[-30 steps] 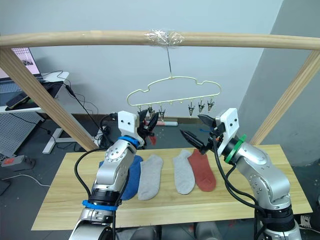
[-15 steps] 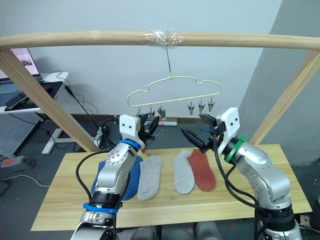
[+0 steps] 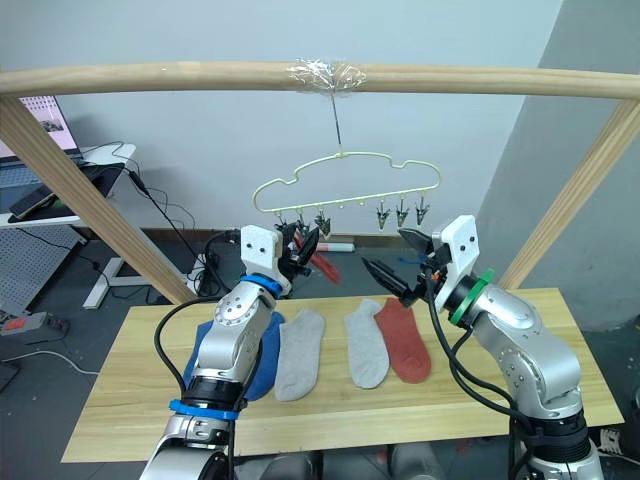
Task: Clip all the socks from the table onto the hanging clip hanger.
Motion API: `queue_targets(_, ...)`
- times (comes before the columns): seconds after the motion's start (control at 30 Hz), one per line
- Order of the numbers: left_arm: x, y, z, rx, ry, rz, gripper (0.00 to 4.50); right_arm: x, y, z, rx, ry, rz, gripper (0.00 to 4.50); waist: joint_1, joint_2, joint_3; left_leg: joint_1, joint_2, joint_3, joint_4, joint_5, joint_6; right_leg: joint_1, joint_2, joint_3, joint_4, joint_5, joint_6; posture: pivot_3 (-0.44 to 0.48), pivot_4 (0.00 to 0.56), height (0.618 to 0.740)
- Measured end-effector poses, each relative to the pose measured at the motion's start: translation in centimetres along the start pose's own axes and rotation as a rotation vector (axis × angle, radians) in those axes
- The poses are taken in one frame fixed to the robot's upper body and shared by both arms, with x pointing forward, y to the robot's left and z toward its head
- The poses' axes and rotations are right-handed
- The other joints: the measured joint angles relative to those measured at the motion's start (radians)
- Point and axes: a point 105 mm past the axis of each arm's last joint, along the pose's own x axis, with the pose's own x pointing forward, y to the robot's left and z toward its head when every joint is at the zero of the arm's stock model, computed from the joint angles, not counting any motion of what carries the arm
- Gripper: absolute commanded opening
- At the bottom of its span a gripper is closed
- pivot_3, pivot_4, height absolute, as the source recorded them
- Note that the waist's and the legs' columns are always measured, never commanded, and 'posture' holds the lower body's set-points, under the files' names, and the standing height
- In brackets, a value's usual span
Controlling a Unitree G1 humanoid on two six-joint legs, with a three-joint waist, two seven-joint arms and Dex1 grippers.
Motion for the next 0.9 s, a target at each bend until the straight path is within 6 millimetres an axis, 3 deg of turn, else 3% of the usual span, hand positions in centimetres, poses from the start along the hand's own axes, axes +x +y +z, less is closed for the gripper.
queue_targets(0.9, 0.80, 0.54, 0.64, 0.057, -0.046, 0.037, 2.37, 0.03, -0.16, 0.21, -0.004, 0.001, -0.008, 4.50, -0.008, 0.000, 0.000, -0.003, 0.000, 0.000, 0.012, 0.000, 0.001, 0.001, 0.001, 0.000, 0.001, 0.006, 0.002, -0.145, 0.103, 0.740)
